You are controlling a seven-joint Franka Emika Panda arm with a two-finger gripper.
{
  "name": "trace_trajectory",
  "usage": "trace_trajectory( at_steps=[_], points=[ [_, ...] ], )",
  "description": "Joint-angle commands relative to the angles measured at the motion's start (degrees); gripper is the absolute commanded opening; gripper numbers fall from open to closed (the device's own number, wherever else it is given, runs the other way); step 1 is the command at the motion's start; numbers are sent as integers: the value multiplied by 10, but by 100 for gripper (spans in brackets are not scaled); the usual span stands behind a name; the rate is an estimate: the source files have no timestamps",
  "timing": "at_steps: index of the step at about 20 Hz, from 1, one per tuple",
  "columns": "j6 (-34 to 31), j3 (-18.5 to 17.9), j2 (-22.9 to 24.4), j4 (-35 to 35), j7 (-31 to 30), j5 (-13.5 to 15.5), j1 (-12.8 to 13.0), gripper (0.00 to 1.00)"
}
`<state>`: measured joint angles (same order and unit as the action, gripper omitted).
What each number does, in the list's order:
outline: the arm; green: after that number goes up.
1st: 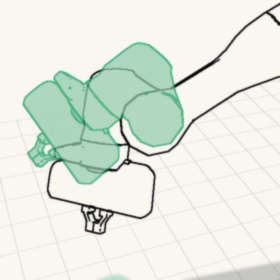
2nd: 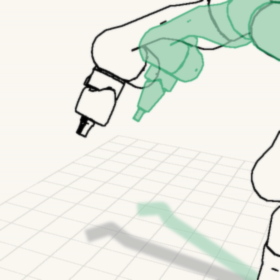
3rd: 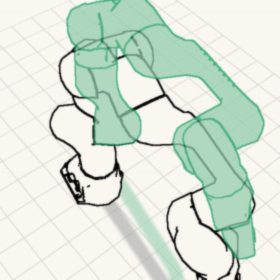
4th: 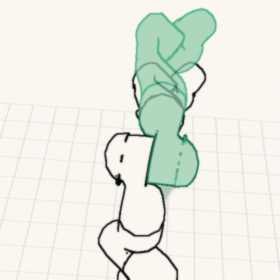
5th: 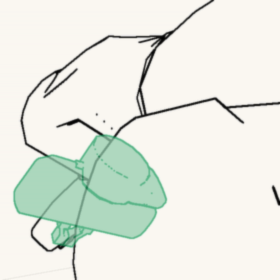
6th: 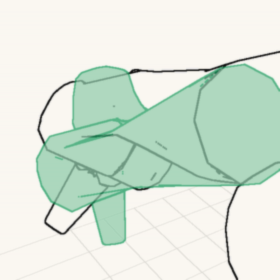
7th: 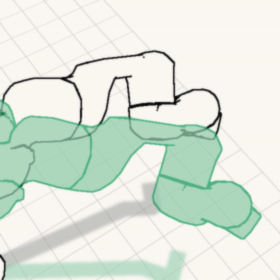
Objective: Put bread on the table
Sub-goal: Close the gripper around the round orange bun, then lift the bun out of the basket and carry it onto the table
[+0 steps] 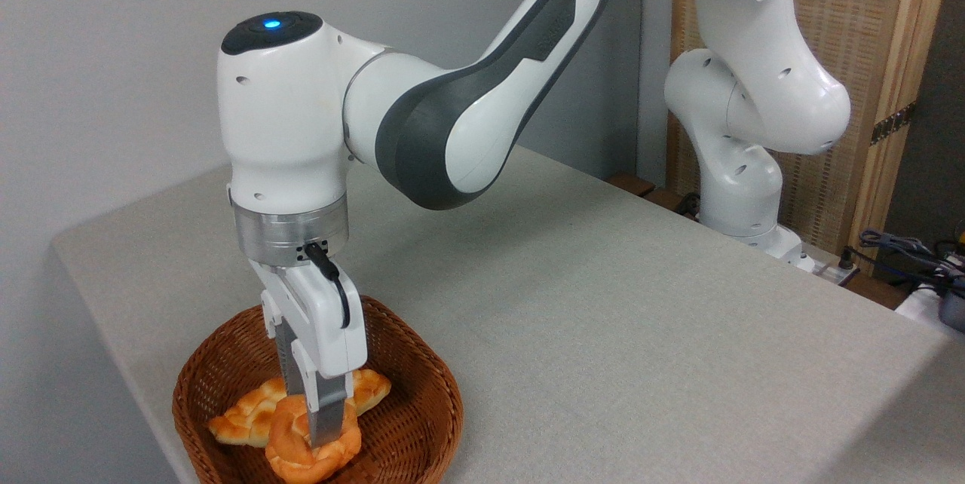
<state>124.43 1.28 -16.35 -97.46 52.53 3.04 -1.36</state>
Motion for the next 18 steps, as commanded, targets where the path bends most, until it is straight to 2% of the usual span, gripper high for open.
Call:
trace_trajectory(
  at_steps=[1,5,8,12,13,15,18],
  points=[
    [11,1,7,-4,12,7,-2,3],
    [10,0,8,-2,11,7,-2,2],
    [-6,-2,38,-2,7,14,-2,3],
    [-106,-8,104,-3,8,5,-2,5],
    [-140,-8,120,-3,9,-7,-2,7],
    [-207,-3,142,-9,10,-57,7,8],
    [-253,-1,180,-52,9,-73,34,11]
  ],
)
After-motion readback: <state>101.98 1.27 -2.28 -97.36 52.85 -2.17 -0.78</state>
